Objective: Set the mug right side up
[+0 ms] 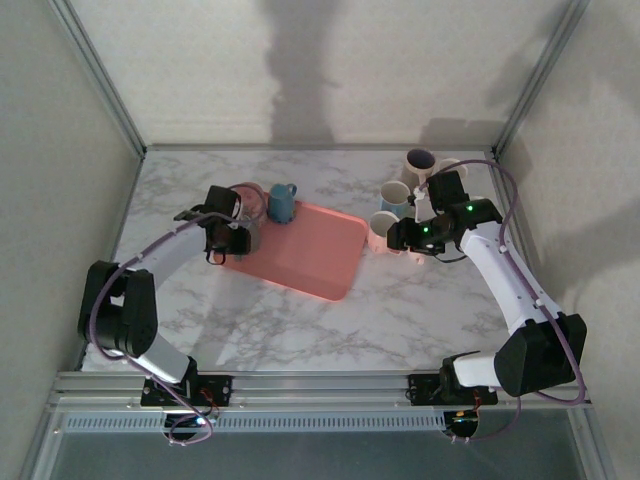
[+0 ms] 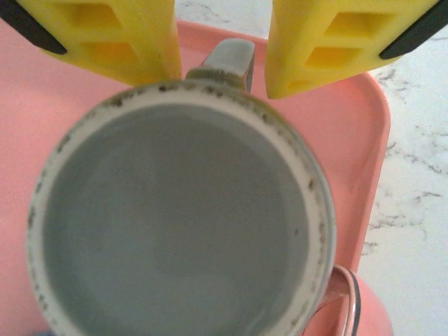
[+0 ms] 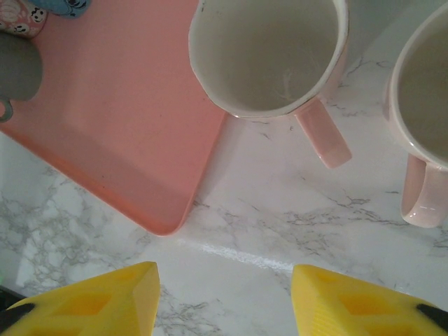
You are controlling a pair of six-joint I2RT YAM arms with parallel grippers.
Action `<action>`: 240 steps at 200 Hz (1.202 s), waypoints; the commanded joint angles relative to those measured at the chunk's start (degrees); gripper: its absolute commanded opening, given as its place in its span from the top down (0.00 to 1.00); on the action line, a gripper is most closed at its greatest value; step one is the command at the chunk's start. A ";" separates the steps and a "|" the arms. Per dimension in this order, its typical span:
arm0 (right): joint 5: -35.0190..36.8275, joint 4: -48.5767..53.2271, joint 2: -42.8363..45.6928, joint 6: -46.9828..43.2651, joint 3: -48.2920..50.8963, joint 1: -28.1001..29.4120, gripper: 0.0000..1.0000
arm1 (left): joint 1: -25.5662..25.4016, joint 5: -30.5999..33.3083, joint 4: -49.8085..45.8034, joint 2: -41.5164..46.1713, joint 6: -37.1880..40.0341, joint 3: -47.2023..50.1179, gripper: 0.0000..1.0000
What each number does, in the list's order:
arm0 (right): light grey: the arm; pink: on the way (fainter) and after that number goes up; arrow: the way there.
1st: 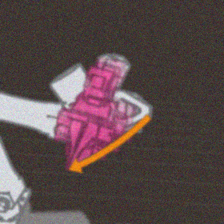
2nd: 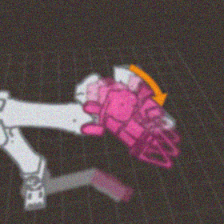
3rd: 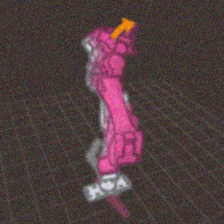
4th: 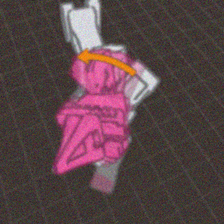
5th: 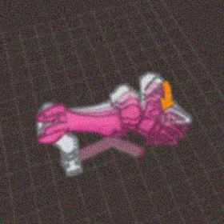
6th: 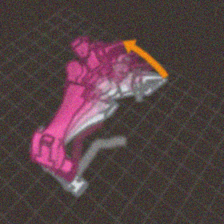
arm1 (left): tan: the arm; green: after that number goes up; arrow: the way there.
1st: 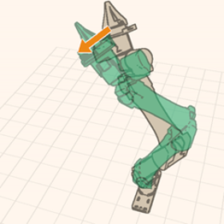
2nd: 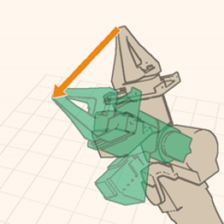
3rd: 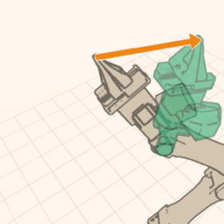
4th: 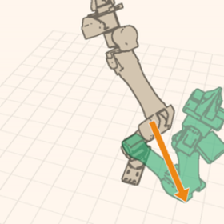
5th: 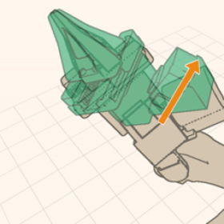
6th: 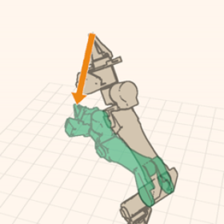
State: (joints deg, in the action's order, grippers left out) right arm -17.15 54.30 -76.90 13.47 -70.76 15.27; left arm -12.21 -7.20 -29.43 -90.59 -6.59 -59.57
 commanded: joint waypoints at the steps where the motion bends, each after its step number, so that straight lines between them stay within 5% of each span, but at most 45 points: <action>1: -1.90 -0.97 -0.03 0.93 -0.86 0.20 0.47 | 0.45 -0.38 0.68 -0.90 1.23 -1.52 0.64; 55: -3.93 -1.21 -0.14 0.69 -1.22 0.27 0.47 | 0.47 0.37 1.55 -2.33 1.39 -1.60 0.69; 155: -19.71 -6.84 0.43 1.62 0.88 0.14 0.46 | 0.43 0.70 1.75 -0.40 1.48 -0.90 0.89; 240: -22.64 -10.42 4.01 4.19 3.84 -0.29 0.45 | -0.54 -6.22 0.35 6.30 -1.76 -1.10 0.95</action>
State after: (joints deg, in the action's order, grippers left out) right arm -37.17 46.19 -75.26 15.88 -68.53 15.25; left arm -12.27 -9.72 -29.69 -89.19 -6.31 -59.68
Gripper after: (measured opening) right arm 0.546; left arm 0.156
